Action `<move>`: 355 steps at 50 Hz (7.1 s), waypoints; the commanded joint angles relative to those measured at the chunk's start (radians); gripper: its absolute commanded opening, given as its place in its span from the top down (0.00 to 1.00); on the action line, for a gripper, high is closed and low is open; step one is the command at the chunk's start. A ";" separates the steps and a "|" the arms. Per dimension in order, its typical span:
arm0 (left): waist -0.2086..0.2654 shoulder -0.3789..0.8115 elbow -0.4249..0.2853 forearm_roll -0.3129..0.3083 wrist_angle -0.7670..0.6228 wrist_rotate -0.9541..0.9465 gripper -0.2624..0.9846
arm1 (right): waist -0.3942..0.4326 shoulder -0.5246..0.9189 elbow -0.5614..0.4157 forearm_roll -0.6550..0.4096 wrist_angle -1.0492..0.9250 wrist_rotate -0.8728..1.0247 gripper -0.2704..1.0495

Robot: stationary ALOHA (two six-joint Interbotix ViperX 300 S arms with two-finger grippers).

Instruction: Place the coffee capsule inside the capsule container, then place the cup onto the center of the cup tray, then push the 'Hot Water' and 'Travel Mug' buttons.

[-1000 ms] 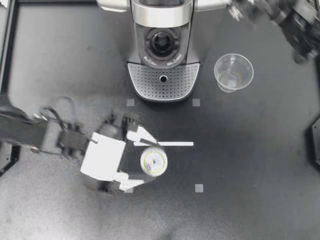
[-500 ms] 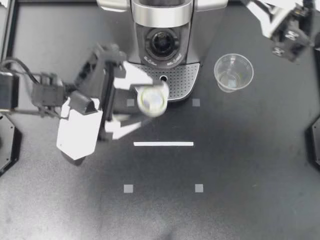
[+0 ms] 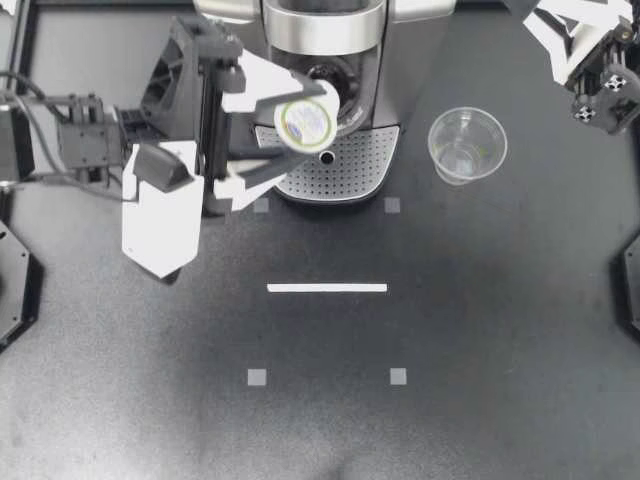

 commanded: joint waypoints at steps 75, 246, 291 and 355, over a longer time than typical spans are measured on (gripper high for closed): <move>0.112 0.077 -0.006 0.005 -0.043 -0.006 0.21 | 0.005 -0.035 0.028 -0.002 -0.006 -0.015 0.79; 0.037 -0.210 0.546 -0.098 -0.597 -0.707 0.71 | -0.167 0.170 -0.279 -0.002 0.252 -0.126 0.79; 0.025 -0.213 0.577 -0.100 -0.603 -0.718 0.71 | -0.193 0.472 -0.503 -0.012 0.241 -0.135 0.79; 0.025 -0.212 0.571 -0.100 -0.603 -0.712 0.71 | 0.058 0.368 -0.318 -0.035 0.241 -0.089 0.79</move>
